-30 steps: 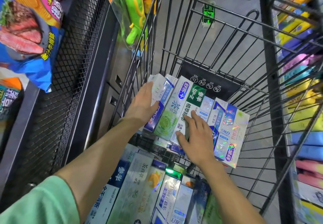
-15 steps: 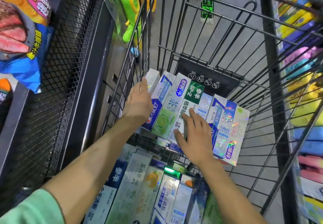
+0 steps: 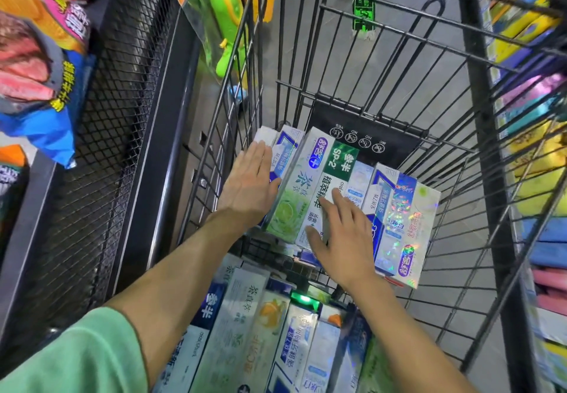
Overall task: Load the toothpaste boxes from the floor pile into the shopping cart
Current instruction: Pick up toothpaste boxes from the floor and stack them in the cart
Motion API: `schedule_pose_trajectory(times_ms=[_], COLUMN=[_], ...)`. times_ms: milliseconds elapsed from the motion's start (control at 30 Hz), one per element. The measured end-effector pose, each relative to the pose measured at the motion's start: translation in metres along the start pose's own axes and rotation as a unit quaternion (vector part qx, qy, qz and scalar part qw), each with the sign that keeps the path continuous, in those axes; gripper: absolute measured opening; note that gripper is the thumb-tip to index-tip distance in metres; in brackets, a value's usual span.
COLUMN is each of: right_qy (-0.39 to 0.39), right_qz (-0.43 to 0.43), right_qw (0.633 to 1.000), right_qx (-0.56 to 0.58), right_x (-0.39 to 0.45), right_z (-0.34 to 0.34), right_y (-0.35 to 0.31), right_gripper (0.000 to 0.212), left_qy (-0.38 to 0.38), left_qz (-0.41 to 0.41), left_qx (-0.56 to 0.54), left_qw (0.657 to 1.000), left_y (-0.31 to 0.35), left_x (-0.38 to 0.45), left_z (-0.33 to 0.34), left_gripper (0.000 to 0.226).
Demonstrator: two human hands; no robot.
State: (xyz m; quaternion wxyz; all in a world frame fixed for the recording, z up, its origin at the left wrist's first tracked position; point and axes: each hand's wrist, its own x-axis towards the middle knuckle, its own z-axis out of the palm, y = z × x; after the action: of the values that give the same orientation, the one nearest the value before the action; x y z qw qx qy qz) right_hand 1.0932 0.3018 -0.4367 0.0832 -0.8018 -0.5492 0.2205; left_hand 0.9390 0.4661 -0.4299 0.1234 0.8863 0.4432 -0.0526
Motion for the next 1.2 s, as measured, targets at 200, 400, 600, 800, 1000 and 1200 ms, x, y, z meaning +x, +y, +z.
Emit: schedule_pose_trajectory(times_ms=[200,400,600,800,1000,1200], right_qy=[-0.074,-0.066,-0.012,0.067,0.133,0.199], right_qz=[0.005,0.048,0.128,0.230,0.362,0.504], right_qw=[0.997,0.995,0.990,0.967,0.916,0.835], right_qx=[-0.010,-0.050,-0.065,-0.091,-0.110,-0.096], right_x=[-0.002,-0.040,-0.128,-0.265,-0.439,-0.631], right_z=[-0.028,-0.080,-0.143,-0.183,-0.188,-0.167], right_y=[-0.011,-0.022,-0.041,-0.061,-0.077,-0.090], right_gripper=[0.069,0.082,0.092,0.088,0.079,0.094], left_qy=[-0.058,-0.042,-0.017,0.048,0.083,0.081], left_qz=[0.073,0.140,0.207,0.291,0.480,0.617], left_qx=[0.108,0.127,0.073,0.056,0.114,0.117], left_qw=[0.990,0.981,0.975,0.954,0.866,0.774], left_y=[0.007,0.020,0.040,0.081,0.175,0.279], left_x=[-0.019,-0.061,-0.116,-0.164,-0.268,-0.387], left_z=[-0.028,-0.073,-0.108,-0.165,-0.182,-0.177], left_gripper=[0.067,0.064,0.063,0.058,0.061,0.063])
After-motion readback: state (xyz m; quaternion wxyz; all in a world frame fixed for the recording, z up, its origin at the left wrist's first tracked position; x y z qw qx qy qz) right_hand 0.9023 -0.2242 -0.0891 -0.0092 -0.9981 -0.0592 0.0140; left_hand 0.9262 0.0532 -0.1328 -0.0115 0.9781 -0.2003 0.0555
